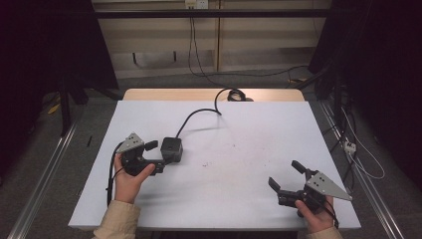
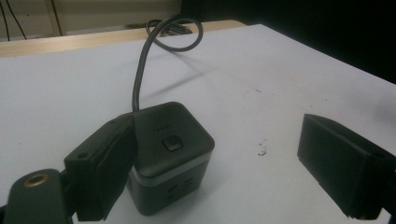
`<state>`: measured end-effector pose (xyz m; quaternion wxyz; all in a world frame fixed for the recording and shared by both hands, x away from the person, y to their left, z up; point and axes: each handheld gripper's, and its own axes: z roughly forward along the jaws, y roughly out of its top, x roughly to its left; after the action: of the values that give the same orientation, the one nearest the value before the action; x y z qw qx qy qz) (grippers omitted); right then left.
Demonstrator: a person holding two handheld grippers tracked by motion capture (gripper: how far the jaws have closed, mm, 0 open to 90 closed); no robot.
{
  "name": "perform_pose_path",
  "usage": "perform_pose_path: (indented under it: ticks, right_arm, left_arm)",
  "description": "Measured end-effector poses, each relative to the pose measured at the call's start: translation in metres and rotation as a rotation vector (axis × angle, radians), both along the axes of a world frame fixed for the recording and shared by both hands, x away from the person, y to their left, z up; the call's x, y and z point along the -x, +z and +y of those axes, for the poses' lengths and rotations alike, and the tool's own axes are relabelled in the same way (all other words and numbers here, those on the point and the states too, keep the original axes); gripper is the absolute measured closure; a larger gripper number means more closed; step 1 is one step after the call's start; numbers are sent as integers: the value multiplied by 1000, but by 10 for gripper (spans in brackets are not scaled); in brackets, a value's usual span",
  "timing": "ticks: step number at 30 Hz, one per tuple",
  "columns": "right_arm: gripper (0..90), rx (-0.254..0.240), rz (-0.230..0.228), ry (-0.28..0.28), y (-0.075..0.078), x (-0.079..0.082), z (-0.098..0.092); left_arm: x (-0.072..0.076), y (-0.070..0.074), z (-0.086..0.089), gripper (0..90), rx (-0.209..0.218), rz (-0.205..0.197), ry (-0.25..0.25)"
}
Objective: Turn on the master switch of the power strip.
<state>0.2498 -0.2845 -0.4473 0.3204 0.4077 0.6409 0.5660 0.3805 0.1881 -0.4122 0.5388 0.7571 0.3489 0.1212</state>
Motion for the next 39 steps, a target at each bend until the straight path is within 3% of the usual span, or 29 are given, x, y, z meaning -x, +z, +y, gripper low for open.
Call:
perform_pose_path:
  ticks: [12,39]
  right_arm:
    - [17,4,-2,-1,0,1,-2]
    - [18,3,-2,1,0,1,-2]
  left_arm:
    - [7,-2,9,99,-3,-16,3]
    - [16,-10,34,97,6,-3,22]
